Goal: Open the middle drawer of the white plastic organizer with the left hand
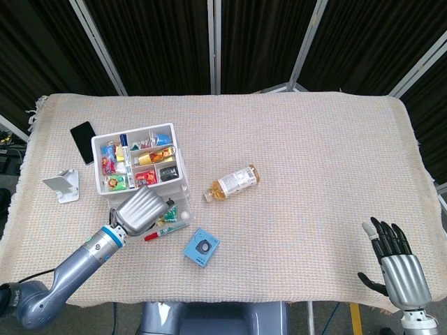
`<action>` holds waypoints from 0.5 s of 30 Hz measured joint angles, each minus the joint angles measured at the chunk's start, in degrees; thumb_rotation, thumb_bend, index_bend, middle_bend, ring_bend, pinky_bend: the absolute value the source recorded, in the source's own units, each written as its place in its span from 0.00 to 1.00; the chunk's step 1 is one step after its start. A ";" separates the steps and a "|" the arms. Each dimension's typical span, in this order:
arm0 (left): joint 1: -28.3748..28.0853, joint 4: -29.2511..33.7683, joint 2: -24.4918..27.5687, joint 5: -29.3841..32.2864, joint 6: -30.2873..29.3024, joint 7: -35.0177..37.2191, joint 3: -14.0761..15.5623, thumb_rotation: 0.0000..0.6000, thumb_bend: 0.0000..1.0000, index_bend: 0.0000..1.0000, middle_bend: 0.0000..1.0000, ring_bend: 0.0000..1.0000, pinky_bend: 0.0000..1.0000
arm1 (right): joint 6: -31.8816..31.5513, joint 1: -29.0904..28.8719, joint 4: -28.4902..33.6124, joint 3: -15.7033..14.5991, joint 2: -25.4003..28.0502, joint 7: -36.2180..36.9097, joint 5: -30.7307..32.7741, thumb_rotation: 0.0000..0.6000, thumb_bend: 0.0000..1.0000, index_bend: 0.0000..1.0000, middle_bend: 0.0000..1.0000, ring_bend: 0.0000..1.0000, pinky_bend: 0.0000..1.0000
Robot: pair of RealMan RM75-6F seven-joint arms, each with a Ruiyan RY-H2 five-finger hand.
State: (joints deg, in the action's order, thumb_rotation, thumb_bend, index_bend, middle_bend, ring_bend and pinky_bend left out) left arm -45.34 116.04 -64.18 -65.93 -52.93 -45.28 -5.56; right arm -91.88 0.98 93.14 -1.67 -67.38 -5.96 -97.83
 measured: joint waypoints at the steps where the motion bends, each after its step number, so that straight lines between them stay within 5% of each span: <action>1: -0.09 -0.01 -0.14 0.13 -0.10 -0.15 0.11 1.00 0.29 0.50 0.99 0.94 0.81 | 0.01 0.00 0.01 0.00 0.00 0.00 0.01 1.00 0.02 0.00 0.00 0.00 0.00; 15: -1.57 -0.23 -1.57 1.90 -1.16 -1.34 1.71 1.00 0.45 0.52 0.99 0.94 0.81 | 0.08 -0.05 0.06 -0.09 0.15 0.44 -0.11 1.00 0.02 0.00 0.00 0.00 0.00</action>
State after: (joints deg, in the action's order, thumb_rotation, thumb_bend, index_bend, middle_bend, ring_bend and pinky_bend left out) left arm -46.91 115.81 -65.75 -64.03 -54.10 -46.62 -3.84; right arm -91.79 0.93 93.20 -1.76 -67.23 -5.52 -97.94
